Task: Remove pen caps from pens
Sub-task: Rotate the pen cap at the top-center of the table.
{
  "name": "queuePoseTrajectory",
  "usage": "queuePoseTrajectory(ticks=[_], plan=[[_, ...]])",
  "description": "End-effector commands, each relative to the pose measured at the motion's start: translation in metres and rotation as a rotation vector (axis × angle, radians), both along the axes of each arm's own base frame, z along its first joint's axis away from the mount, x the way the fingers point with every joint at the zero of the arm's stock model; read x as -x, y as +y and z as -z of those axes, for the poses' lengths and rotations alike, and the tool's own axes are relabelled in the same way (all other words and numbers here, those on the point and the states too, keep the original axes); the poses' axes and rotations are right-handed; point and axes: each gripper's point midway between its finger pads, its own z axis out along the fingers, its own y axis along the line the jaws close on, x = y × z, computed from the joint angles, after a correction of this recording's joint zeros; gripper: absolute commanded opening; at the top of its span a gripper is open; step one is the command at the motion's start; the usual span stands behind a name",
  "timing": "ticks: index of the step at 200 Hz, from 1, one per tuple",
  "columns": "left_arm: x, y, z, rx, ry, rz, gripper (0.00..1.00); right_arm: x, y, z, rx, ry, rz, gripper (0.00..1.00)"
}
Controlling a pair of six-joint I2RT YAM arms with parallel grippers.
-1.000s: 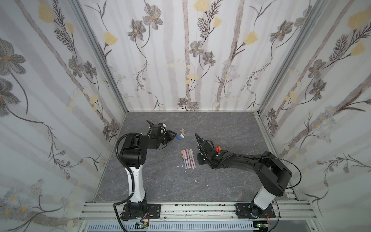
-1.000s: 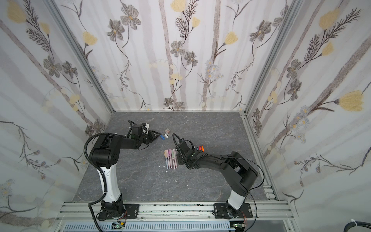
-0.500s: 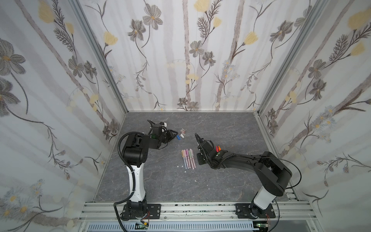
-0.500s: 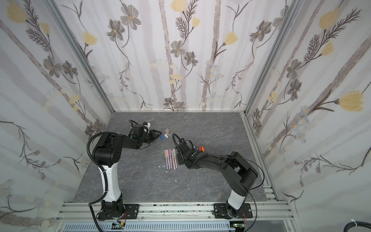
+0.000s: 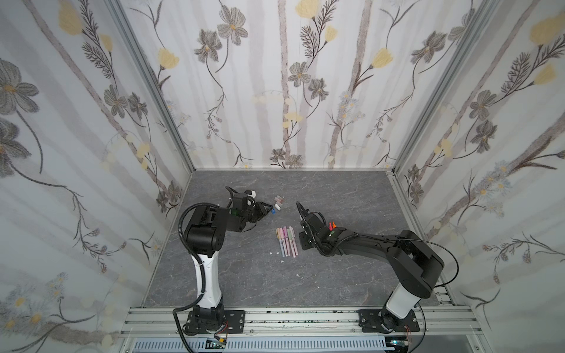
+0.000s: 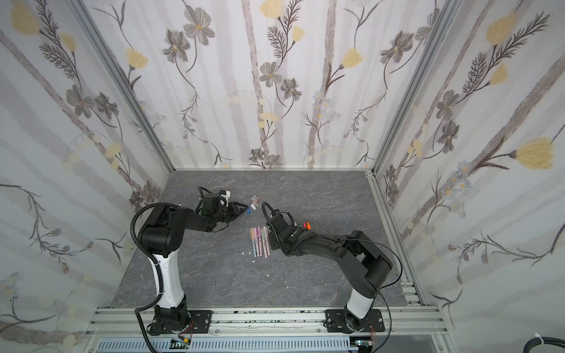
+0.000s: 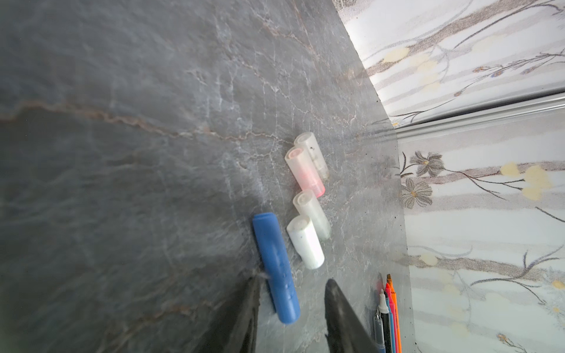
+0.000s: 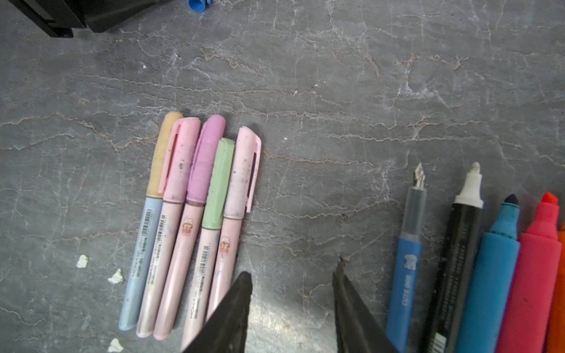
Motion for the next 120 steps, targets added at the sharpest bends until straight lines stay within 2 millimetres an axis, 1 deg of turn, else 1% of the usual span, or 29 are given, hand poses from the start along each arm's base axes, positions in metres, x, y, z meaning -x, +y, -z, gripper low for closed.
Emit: queuePoseTrajectory(ticks=[1,31,69,97,120], plan=[[0.014,0.001,0.017,-0.011,0.092,-0.006,0.39,-0.002,0.001,-0.001,-0.002,-0.01,0.005,0.44],[0.009,0.0,0.02,-0.01,0.092,-0.008,0.39,-0.001,0.0,-0.001,-0.004,-0.01,0.006,0.44],[0.002,-0.009,0.012,0.003,0.074,0.006,0.39,0.001,-0.003,0.003,0.004,-0.002,0.008,0.44],[0.001,-0.013,0.008,0.007,0.067,0.015,0.39,0.002,-0.001,0.007,0.001,0.009,0.005,0.44],[0.006,-0.013,0.006,0.001,0.068,0.022,0.39,0.003,0.002,0.007,-0.005,0.014,-0.003,0.44]])
